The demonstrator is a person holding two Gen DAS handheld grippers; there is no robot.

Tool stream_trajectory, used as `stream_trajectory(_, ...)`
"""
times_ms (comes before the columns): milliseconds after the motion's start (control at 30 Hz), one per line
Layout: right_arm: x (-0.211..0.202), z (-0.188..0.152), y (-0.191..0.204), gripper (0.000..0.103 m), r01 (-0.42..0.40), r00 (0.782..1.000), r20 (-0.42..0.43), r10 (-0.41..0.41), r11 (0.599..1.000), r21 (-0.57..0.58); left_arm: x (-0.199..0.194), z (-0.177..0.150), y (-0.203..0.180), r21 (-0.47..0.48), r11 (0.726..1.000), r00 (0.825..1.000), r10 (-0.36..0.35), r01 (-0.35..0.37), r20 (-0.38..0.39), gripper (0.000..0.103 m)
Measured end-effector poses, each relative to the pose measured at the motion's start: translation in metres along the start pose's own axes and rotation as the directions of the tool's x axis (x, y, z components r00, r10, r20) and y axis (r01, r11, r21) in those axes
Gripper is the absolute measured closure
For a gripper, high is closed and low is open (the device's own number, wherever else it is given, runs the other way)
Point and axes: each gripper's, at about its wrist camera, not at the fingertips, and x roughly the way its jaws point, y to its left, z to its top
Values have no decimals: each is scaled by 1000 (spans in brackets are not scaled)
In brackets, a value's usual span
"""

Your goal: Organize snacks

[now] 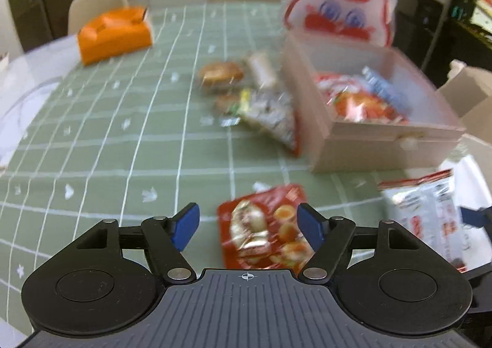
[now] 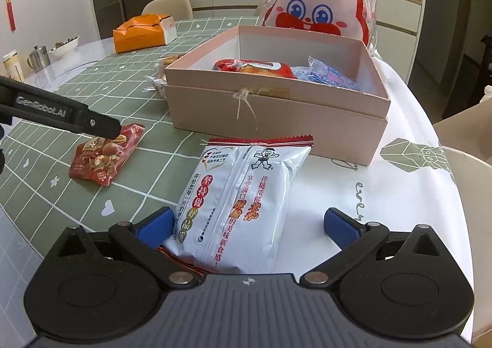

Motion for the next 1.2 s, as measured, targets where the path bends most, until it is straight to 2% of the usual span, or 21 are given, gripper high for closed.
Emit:
stream_trajectory(100,0,0,0,0,0,1000,0,0,1000,0,12,-1,8,-64,995,996,-82,80,-33,23)
stream_trajectory(200,0,0,0,0,0,1000,3,0,1000,1,16,0,1,-35,996,996,-85,84,-31,19)
stream_trajectory(267,0,0,-1,0,-2,1000,6,2,1000,1,17,0,-1,-24,994,994,-107,106,-27,22)
stream_trajectory(300,-1,0,-1,0,-4,1000,6,4,1000,2,16,1,-1,-20,993,993,-118,118,-20,28)
stream_trajectory(367,-2,0,-1,0,-2,1000,-2,2,1000,6,15,0,-1,-20,990,990,-139,138,-19,33)
stream_trajectory(400,-3,0,-1,0,-3,1000,-11,3,1000,6,14,0,-1,-23,990,990,-142,141,-14,40)
stream_trajectory(467,-5,0,0,0,-10,999,-35,10,1000,-2,9,1,1,-36,987,988,-155,155,3,65)
stream_trajectory(533,-6,1,0,0,-22,998,-57,21,1000,-11,1,1,3,-53,984,985,-171,172,18,78)
stream_trajectory(700,-5,3,3,0,-17,997,-82,16,1000,-14,-11,-9,9,-50,976,977,-213,214,20,80)
stream_trajectory(833,-3,4,8,0,7,996,-89,-7,1000,-4,-12,-22,22,-101,963,967,-253,251,-7,80)
stream_trajectory(1000,-3,-1,14,0,40,997,-62,-40,999,1,-1,-21,29,-161,944,954,-297,287,-39,71)
stream_trajectory(1200,-4,-7,17,0,59,998,-17,-58,998,26,-2,-11,17,-110,953,955,-289,282,-58,70)
